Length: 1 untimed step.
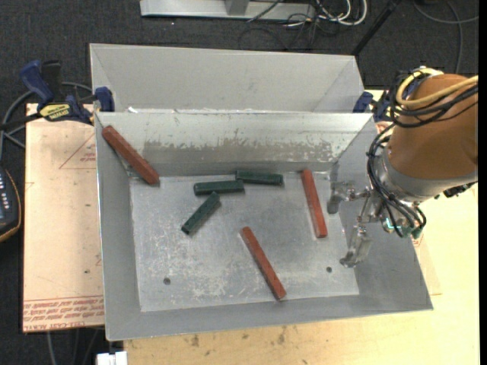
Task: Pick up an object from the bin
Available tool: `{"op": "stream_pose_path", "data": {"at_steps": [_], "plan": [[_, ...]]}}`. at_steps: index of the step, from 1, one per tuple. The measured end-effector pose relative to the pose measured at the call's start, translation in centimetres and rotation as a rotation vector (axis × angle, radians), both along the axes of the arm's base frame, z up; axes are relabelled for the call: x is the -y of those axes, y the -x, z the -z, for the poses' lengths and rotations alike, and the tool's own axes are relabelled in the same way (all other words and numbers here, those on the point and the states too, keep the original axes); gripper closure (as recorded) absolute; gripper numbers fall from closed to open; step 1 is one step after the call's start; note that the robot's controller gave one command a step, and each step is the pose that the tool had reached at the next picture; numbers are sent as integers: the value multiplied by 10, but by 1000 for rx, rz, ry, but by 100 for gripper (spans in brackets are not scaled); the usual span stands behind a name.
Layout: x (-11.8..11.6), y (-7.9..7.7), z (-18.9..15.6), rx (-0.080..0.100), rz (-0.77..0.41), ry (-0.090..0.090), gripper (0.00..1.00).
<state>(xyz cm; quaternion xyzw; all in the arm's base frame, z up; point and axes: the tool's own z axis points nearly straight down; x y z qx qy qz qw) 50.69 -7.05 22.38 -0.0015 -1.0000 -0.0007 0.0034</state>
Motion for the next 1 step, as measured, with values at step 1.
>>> {"op": "stream_pose_path", "data": {"at_steps": [1], "plan": [[10,-26,44,5,10,1,0]]}}
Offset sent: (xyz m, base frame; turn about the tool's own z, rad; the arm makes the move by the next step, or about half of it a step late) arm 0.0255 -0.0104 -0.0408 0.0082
